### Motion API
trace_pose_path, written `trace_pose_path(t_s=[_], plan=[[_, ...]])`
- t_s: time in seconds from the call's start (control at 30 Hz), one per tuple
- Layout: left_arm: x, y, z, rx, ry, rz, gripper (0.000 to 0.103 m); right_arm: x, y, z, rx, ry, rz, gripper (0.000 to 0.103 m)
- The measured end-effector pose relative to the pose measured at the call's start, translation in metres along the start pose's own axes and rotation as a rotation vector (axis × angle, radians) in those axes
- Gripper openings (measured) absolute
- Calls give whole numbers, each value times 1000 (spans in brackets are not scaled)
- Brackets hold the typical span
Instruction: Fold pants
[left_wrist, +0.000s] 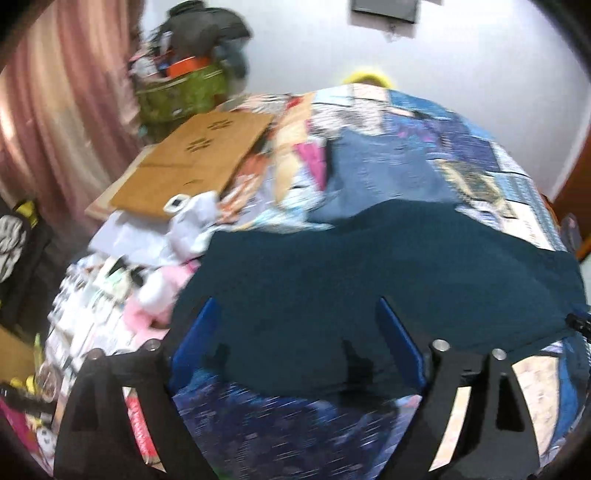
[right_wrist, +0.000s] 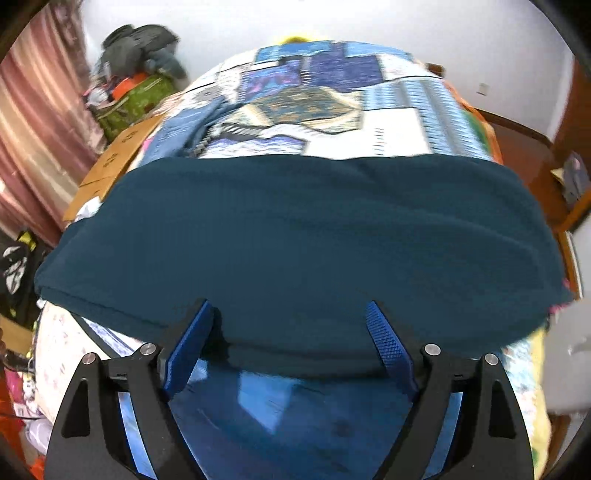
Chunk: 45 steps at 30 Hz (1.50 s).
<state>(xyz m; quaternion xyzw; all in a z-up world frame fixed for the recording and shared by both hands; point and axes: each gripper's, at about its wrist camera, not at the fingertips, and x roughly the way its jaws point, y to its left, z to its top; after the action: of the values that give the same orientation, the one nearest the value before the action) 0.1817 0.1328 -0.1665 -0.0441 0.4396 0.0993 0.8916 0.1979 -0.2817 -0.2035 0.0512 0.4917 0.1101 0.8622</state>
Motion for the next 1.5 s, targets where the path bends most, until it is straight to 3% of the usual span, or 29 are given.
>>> trace_pose_path(t_s=[0.13,0.37,0.6,0.7,0.83,0.93,1.23,1.33,1.37,1.4,1.5], plan=[[11,-42,16,79,-1,-48,93,-24,-37,-7,89,-46,-50,82],[42,-117,26,203,65,-132,93,-56,-110,-20,345,-137,-93,83],[67,-170,13,326,147,-164,93,-42,-162,-27,597,-113,-27,83],[69,-183,9,354,116,-134,96,-27,-179,-30,687,-81,14,83],[75,-187,12,344,134,-142,97,-5,-198,-38,808,-51,93,83],[81,-186,15,307,156,-158,99,-2,-206,-33,837,-63,100,84],[87,-186,15,251,178,-176,100,0,-237,-21,844,-91,69,61],[86,-187,14,256,171,-169,100,-4,-246,-17,849,-125,54,38],[86,-188,14,258,169,-167,100,-5,-247,-16,848,-134,47,23],[86,-188,14,260,168,-165,100,-9,-249,-16,843,-152,44,17],[85,-188,14,268,164,-166,100,-23,-246,-15,819,-215,7,13]])
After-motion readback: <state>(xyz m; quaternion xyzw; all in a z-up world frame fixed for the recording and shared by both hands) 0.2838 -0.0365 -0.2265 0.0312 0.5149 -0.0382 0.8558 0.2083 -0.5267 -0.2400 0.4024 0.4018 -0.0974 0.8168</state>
